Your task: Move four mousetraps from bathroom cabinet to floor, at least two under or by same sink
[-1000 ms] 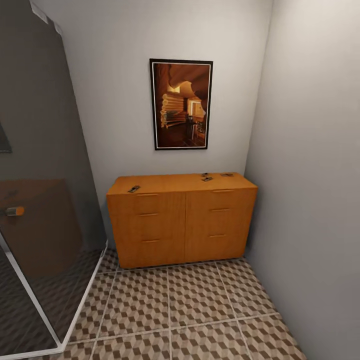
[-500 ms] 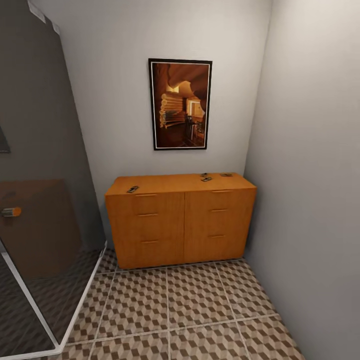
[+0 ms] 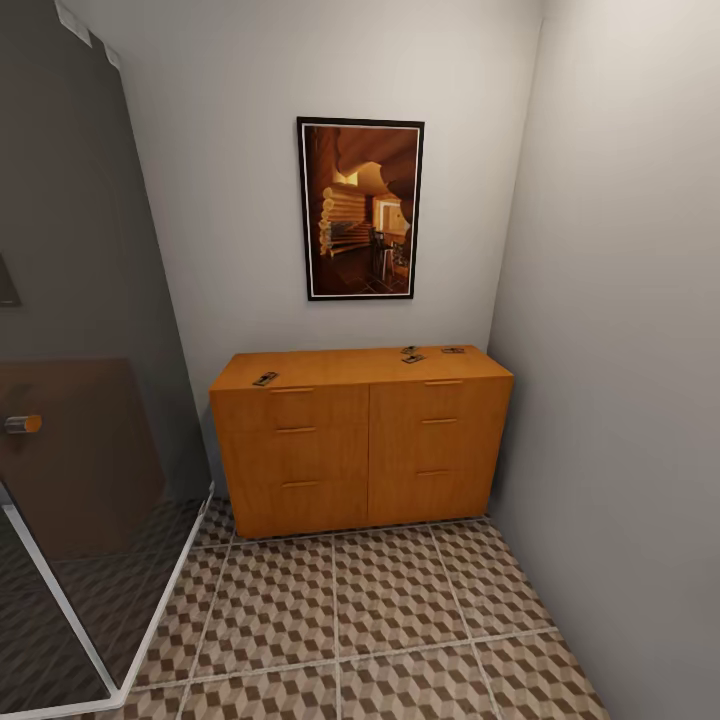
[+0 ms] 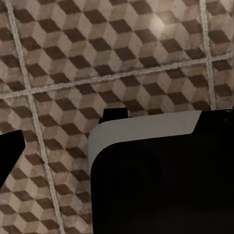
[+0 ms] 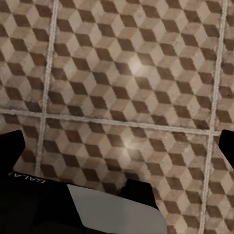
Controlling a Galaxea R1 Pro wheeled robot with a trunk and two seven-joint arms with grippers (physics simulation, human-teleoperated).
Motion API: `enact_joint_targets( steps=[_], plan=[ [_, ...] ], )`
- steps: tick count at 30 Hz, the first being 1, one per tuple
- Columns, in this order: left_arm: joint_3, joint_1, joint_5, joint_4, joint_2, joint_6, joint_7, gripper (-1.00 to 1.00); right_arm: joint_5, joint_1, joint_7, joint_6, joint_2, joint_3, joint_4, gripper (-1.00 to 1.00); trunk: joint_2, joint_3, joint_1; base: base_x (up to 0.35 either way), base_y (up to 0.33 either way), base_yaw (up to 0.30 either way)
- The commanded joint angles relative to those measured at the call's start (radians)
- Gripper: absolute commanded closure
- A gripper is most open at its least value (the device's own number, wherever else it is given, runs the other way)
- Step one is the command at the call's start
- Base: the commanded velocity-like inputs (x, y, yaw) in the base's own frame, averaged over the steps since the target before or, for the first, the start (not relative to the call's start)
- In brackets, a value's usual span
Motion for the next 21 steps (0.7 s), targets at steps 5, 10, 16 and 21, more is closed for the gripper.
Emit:
enact_joint_targets(
  steps=[5, 10, 16, 21],
  plan=[
    [-0.005, -0.001, -0.002, -0.115, 0.0, 0.013, 0.002, -1.0, 0.007, -0.001, -0.005, -0.04, 0.0, 0.001, -0.031, -1.0, -0.001, -0.001, 0.0, 0.0, 0.0, 0.0],
    [-0.004, -0.001, -0.004, -0.383, -0.012, 0.216, 0.001, -1.0, 0.009, -0.001, -0.012, -0.074, -0.003, 0.0, -0.153, -1.0, -0.001, -0.001, 0.0, 0.0, 0.0, 0.0],
    [-0.004, -0.001, -0.005, -0.657, -0.03, 0.43, -0.001, -1.0, 0.01, -0.001, -0.015, -0.075, -0.006, 0.0, -0.289, -1.0, -0.001, -0.001, 0.0, 0.0, 0.0, 0.0],
    [-0.004, -0.006, -0.005, -0.873, -0.038, 0.547, -0.002, -1.0, 0.011, -0.001, -0.03, -0.067, -0.007, -0.001, -0.445, -1.0, -0.001, -0.001, 0.0, 0.0, 0.0, 0.0]
  ],
)
